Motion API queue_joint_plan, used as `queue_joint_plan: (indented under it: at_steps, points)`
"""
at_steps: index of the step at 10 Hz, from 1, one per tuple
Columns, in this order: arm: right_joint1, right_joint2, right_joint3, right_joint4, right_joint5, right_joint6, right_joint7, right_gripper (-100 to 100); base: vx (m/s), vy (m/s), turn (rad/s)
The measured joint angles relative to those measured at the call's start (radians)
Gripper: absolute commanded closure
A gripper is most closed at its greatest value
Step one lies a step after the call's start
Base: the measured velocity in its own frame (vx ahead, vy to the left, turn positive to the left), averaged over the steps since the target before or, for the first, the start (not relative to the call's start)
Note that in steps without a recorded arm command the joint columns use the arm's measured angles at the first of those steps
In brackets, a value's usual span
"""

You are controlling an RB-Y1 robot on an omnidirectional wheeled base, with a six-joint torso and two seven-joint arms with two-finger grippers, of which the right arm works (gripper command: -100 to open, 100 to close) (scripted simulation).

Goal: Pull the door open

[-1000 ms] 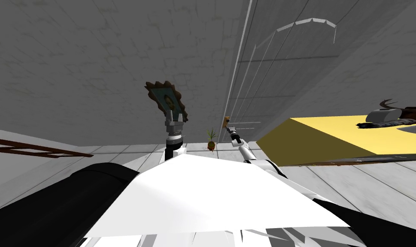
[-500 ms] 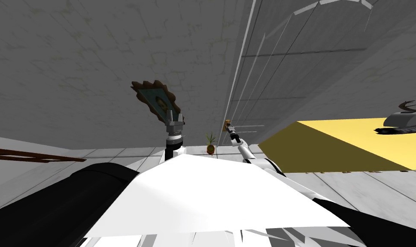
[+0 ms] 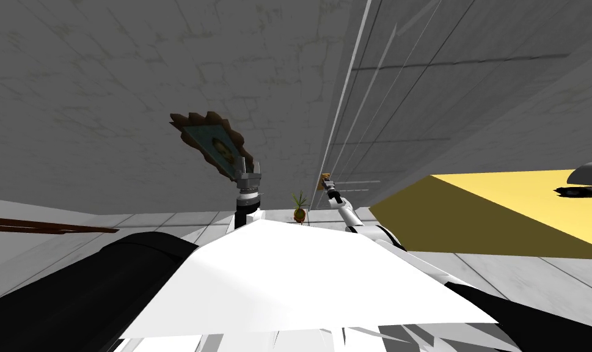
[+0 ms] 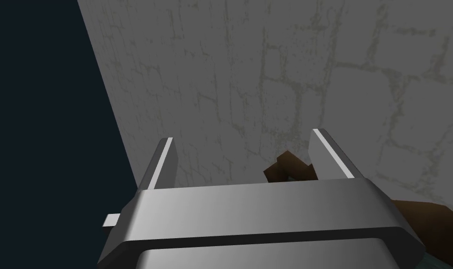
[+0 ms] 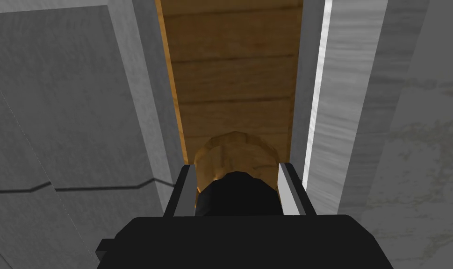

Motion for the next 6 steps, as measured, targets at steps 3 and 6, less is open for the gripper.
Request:
queue_joint_plan:
  at_steps: [3,6]
  points:
    - [0.003,0.000,0.001,0.002,0.001,0.003,0.000,100,-0.007,-0.002,0.001]
    - [-0.002,-0.005,-0.003,0.003,-0.004,0.000,-0.013,100,-0.142,-0.010,0.015]
